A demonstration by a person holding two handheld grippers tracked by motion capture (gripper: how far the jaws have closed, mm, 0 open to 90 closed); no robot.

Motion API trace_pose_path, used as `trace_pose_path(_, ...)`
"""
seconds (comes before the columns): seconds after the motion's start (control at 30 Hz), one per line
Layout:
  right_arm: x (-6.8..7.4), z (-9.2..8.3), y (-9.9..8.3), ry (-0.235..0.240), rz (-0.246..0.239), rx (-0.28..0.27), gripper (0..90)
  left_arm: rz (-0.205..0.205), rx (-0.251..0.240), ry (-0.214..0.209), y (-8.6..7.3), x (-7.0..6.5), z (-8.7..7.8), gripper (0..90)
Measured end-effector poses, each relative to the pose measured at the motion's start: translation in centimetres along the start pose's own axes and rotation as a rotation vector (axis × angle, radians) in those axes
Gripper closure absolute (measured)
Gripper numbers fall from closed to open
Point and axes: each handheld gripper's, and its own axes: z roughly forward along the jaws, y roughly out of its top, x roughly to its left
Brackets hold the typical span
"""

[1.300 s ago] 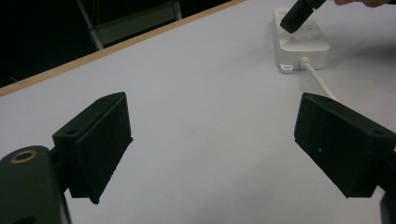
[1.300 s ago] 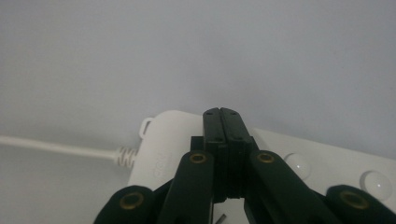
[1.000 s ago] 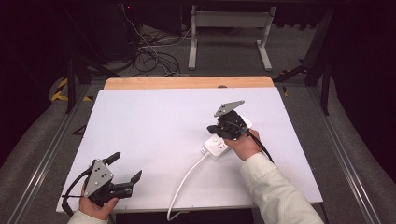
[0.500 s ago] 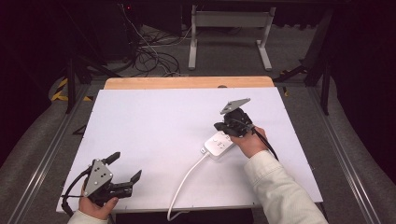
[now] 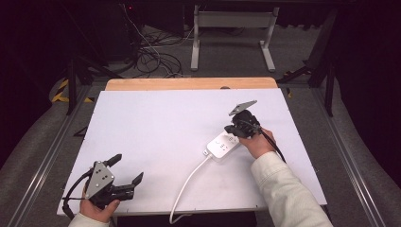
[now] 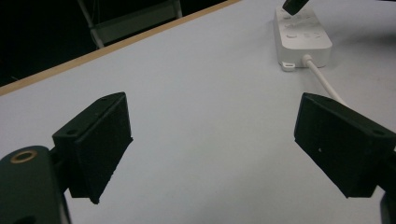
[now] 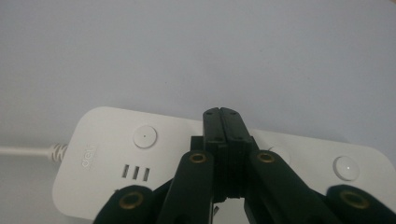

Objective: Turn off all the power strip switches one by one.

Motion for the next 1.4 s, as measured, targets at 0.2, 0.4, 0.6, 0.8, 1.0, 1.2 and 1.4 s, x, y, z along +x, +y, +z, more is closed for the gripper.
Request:
trace_pose_path(0.2,0.1,0.6,-0.1,0.003,-0.004,0.02,90.0,0.001,0.0,0.0,0.0,0.0,0.0,11.7)
trace_pose_path(0.4,0.2,0.9,-0.1,0.003,-0.004,0.035,90.0,0.001,0.001,-0.001,0.0,0.0,0.0,11.6)
trace_pose_path(0.6,0.2,1.2,-0.1,0.007,-0.008,0.043,90.0,0.008,0.001,0.002,0.0,0.0,0.0,11.6)
trace_pose_path(0.8,0.3,1.3,-0.2,0.002,-0.007,0.042,90.0,0.009,0.002,0.003,0.0,0.0,0.0,11.6)
trace_pose_path(1.0,0.3,1.4,-0.4,0.0,0.001,0.036,90.0,0.009,0.0,0.003,0.0,0.0,0.0,11.6)
trace_pose_path(1.2,0.4,1.4,-0.4,-0.001,-0.008,0.04,90.0,0.002,-0.001,0.0,0.0,-0.1,0.0,11.6)
trace_pose_path(1.4,0.6,1.5,-0.3,-0.017,-0.017,0.045,90.0,0.002,0.001,-0.002,0.0,-0.1,0.0,11.6)
